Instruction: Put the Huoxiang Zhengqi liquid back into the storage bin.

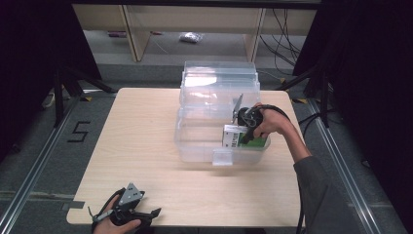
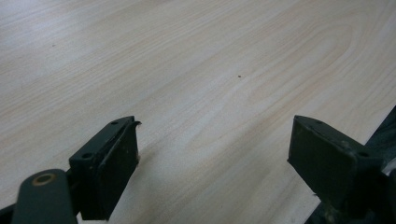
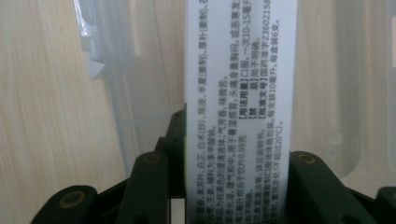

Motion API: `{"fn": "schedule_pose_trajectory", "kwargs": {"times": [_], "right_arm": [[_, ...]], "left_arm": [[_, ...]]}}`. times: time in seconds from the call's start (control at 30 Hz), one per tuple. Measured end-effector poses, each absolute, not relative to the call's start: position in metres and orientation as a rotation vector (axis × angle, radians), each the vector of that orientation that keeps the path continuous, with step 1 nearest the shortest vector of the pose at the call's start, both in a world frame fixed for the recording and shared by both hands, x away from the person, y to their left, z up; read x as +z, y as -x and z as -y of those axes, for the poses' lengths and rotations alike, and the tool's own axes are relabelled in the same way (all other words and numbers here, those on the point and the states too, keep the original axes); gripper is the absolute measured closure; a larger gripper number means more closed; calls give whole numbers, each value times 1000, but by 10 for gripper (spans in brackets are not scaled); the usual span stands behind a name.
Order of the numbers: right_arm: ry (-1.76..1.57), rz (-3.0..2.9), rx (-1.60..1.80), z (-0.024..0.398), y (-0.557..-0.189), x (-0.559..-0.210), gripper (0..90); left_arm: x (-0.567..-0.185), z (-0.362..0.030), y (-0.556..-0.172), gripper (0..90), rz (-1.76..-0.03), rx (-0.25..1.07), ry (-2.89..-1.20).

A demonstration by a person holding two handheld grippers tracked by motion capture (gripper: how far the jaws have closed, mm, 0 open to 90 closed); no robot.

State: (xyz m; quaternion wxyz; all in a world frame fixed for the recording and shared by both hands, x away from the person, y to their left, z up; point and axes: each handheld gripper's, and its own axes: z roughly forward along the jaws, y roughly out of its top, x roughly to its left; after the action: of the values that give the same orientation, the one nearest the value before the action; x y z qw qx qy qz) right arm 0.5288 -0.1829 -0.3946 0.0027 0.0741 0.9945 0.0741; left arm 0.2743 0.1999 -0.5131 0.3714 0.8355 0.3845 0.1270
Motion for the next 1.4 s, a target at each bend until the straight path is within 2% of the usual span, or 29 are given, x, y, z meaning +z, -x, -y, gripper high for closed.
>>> {"fn": "schedule_pose_trajectory", "kwargs": {"times": [0.23, 0.3, 0.5, 0.8, 1.17, 1.4], "right_arm": [[-239, -3111, 224, 187, -531, -402, 645], [-330, -3130, 211, 187, -527, -404, 645], [-176, -3127, 190, 184, -533, -412, 642], [-212, -3133, 165, 183, -532, -413, 621], [-340, -3080, 314, 195, -516, -372, 548], [-476, -3012, 364, 205, -514, -362, 498]], "left_arm": [[-513, -200, -274, 154, -990, 325, -2141], [-513, -200, -274, 154, -986, 326, -2144], [-513, -200, -274, 154, -990, 326, -2136], [-513, -199, -274, 154, -989, 324, -2137], [-513, -199, -274, 154, -987, 326, -2136], [-513, -199, -275, 154, -988, 328, -2137]]}}
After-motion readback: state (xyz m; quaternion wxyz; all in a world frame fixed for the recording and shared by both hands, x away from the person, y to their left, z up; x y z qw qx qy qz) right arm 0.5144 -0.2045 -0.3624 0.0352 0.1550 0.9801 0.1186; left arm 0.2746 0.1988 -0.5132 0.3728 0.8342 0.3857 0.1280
